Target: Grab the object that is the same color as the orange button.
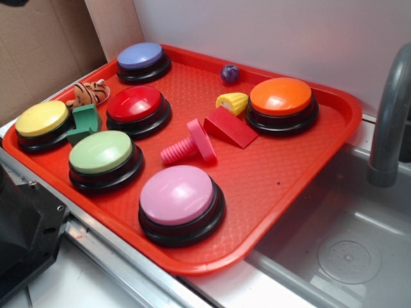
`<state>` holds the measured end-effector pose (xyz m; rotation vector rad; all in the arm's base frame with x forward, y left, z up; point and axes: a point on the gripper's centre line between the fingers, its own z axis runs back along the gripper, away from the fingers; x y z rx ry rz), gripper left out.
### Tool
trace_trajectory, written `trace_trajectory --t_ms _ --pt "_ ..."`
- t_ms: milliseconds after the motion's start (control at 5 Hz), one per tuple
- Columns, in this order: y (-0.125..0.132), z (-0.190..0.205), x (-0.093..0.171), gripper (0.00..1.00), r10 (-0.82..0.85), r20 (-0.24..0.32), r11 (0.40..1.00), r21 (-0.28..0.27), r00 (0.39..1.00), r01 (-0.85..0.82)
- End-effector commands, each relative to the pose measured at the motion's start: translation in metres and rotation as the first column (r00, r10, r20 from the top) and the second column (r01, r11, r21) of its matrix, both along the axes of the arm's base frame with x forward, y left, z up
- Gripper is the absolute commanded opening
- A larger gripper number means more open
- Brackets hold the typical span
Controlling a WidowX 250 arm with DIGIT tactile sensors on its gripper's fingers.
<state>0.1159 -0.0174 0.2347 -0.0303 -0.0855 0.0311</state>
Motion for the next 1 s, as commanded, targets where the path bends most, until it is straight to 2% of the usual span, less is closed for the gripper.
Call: trace_trajectory --t_ms 0,200,400,800 --pt "0.000 0.000 0.000 1.00 0.000 0.000 1.000 0.000 1.000 0.000" --pt "0.014 -0.006 0.011 1.00 0.093 -0.020 0.995 -0.021 0.995 -0.093" --pt "0.028 -0.013 0.020 1.00 0.188 -0.009 0.981 -0.052 0.982 -0.188" --pt "0.077 -0.046 0.048 1.00 0.391 -0.035 0.918 -0.055 0.920 -0.393"
